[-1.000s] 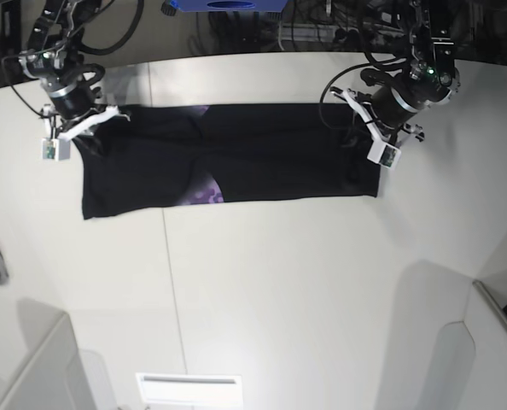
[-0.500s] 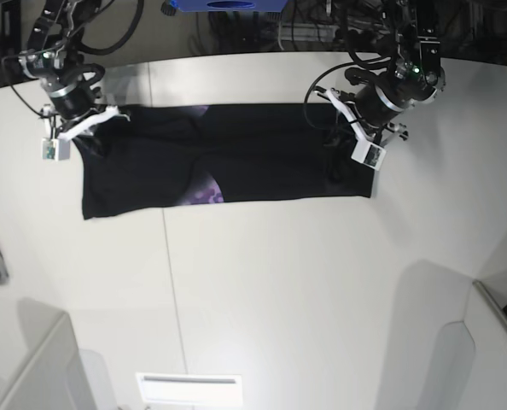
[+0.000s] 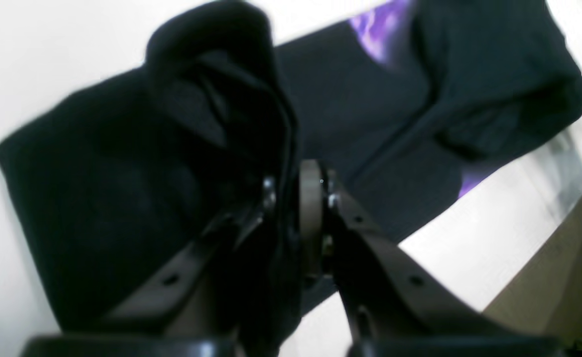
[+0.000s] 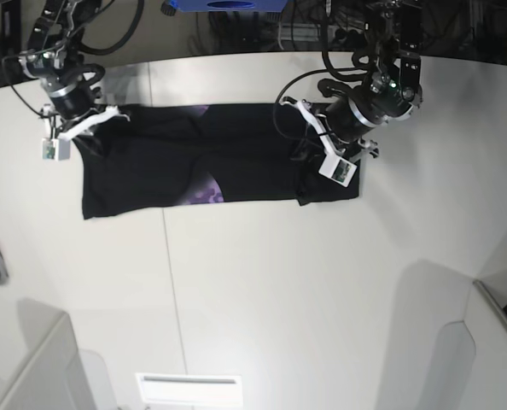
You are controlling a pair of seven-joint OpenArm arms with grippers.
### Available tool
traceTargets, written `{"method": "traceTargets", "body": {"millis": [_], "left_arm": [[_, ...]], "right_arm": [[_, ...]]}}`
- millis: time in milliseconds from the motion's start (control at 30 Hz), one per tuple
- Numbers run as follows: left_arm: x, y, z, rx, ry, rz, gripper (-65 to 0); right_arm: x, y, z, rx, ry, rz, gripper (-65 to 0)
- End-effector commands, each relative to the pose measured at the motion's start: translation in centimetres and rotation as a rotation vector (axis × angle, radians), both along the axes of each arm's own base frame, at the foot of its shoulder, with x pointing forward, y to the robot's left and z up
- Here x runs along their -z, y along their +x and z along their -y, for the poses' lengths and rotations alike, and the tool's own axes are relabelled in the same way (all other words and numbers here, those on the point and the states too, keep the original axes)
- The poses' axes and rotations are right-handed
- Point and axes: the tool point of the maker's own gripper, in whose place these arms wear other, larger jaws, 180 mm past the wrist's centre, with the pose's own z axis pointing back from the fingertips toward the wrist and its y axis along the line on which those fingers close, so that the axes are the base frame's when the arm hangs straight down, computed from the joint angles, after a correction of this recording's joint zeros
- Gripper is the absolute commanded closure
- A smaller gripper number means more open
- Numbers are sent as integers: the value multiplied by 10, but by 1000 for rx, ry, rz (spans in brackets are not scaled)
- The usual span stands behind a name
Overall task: Fold the T-shirt properly
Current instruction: 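Move the left gripper to the strip's end and grasp it, then fold the held strip end toward the right gripper with the left gripper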
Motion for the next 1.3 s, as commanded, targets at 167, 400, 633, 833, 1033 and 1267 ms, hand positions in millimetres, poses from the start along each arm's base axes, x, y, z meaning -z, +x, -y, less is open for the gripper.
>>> {"method": "traceTargets", "body": {"millis": [167, 400, 633, 833, 1033, 1267], "left_arm": [[-10, 7, 24, 44, -51, 33, 0], [1, 6, 40, 90, -61, 1, 0], [4, 10, 52, 94, -83, -9, 0], [4, 14, 60, 91, -106, -14, 0], [10, 10, 74, 117, -114, -40, 0], [6, 14, 89, 104, -125, -54, 0]], "right_arm": [[-14, 3, 18, 42, -26, 49, 0], [-13, 3, 19, 42, -26, 47, 0], [-13, 3, 19, 42, -27, 47, 0], [-13, 3, 19, 42, -27, 48, 0], [-13, 3, 19, 42, -27, 48, 0], [-16, 8, 19, 42, -27, 61, 0]]}}
